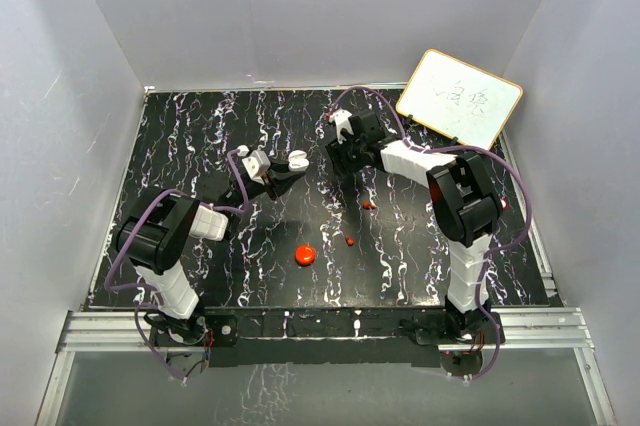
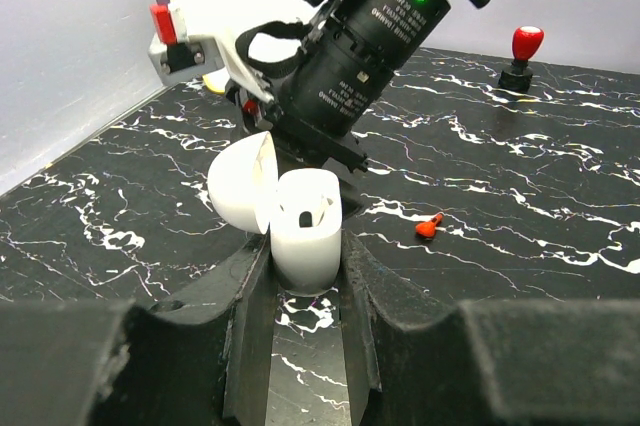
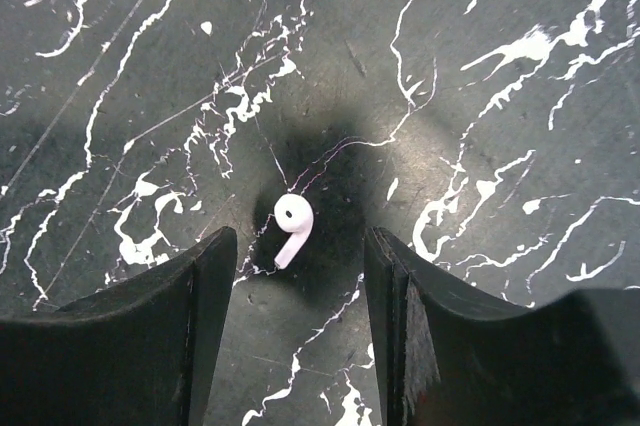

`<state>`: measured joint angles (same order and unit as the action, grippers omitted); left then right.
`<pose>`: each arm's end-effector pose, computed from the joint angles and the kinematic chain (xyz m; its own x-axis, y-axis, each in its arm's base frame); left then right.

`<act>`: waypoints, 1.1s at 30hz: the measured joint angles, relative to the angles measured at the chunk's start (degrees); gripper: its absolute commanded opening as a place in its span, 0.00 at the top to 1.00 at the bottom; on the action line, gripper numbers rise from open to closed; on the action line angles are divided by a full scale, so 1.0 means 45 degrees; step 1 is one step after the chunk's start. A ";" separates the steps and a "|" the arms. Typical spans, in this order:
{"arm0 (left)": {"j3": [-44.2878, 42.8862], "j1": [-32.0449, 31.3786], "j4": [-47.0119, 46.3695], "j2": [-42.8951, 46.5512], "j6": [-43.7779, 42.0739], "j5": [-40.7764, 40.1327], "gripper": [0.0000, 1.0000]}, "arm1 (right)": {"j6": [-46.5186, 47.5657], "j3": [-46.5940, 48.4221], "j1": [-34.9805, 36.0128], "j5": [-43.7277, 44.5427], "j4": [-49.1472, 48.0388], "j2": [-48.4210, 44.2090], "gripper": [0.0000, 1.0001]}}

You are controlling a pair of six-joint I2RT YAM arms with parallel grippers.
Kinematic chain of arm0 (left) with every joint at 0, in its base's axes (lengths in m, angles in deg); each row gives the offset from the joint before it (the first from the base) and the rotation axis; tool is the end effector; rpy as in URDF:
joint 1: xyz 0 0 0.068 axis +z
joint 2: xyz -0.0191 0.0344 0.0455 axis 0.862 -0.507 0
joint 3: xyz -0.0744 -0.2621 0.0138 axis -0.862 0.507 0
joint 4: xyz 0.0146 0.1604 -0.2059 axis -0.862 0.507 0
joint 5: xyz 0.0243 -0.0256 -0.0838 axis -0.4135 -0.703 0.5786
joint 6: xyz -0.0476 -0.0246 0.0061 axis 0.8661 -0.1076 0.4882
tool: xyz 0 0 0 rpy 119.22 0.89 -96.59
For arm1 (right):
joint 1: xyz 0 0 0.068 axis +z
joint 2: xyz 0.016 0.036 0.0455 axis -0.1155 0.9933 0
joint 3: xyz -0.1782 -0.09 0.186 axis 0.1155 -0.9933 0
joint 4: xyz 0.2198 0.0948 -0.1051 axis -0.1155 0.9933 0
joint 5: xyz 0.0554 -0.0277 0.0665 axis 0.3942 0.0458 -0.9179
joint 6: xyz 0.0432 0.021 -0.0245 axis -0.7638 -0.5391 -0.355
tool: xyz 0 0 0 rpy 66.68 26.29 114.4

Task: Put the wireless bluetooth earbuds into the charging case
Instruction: Pick up the earbud from the center of the board.

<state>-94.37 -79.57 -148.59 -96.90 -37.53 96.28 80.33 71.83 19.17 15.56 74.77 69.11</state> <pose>0.2692 -0.1240 0.1968 0.2566 -0.1616 -0.9529 0.8760 0.4556 0.1587 0.3869 0.1945 0.1790 -0.5978 -0.4344 -0.6737 -0.6261 0.7779 0.0539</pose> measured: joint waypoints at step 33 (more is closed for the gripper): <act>0.0000 0.0015 0.0000 0.0000 0.0000 0.0000 1.00 | 0.0330 0.0355 -0.0010 -0.0554 -0.0078 0.0962 0.69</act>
<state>-94.37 -79.50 -148.59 -96.90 -37.53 96.28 81.81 73.43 19.13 13.07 74.42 73.44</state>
